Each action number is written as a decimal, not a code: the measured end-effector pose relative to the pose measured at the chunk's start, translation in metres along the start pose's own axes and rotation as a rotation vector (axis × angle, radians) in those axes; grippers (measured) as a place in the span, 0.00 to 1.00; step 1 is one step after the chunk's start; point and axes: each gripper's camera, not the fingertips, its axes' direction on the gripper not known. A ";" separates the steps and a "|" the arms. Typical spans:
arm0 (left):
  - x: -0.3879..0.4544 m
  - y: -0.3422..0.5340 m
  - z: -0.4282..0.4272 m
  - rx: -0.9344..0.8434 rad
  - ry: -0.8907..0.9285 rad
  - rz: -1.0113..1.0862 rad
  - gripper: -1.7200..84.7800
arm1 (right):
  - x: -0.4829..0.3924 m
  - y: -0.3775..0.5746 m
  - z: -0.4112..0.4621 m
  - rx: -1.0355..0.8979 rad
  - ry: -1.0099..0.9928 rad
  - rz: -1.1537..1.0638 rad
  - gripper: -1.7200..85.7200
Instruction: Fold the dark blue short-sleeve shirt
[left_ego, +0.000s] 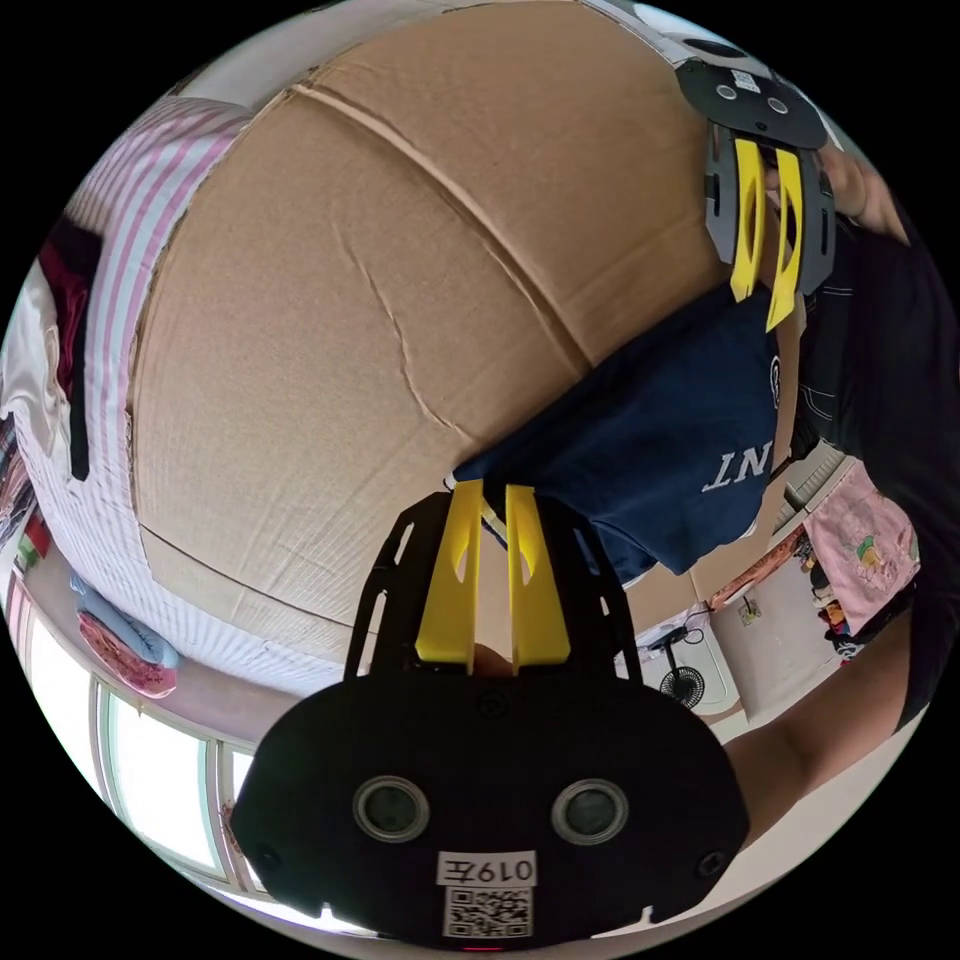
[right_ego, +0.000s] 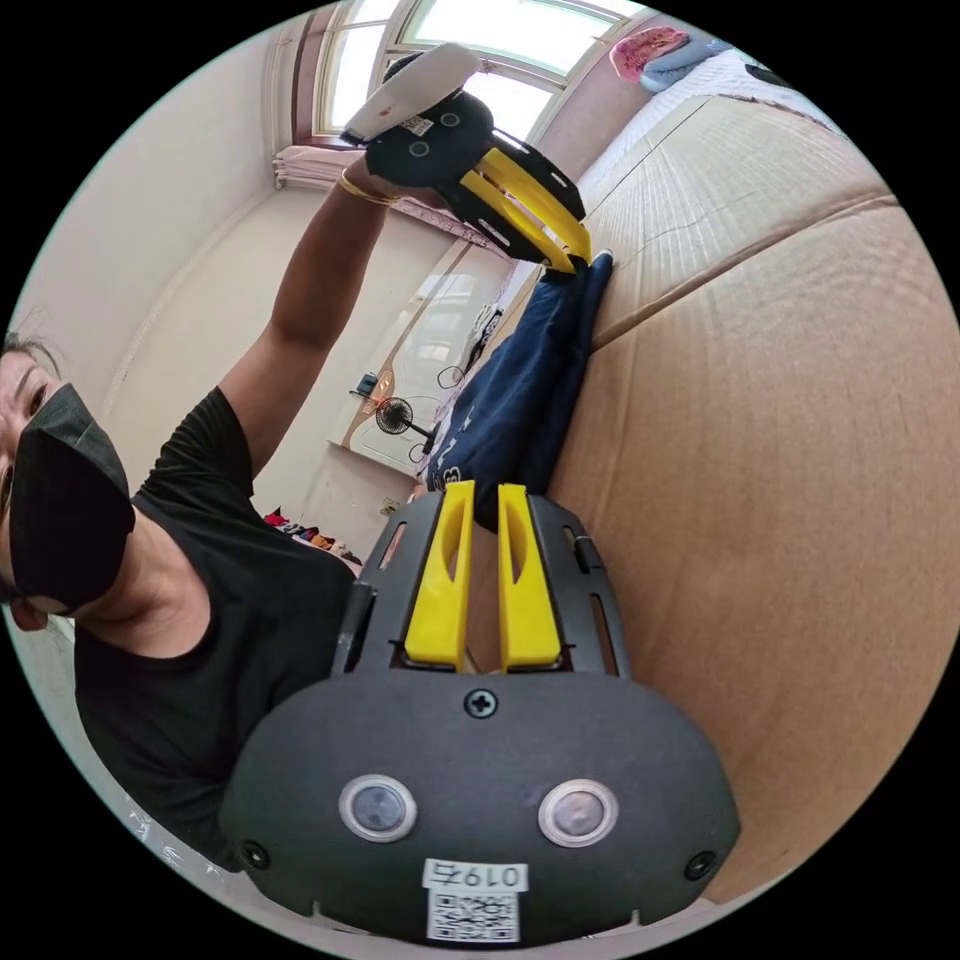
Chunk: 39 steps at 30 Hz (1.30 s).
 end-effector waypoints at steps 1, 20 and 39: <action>0.003 0.003 -0.001 0.007 -0.020 -0.008 0.03 | -0.001 0.001 -0.001 0.004 0.003 0.001 0.06; -0.027 0.037 -0.009 0.062 0.083 -0.055 0.03 | 0.026 0.004 -0.011 0.003 -0.148 0.055 0.07; -0.082 0.084 -0.032 0.058 0.106 -0.073 0.09 | 0.030 0.009 -0.013 0.006 -0.164 0.054 0.07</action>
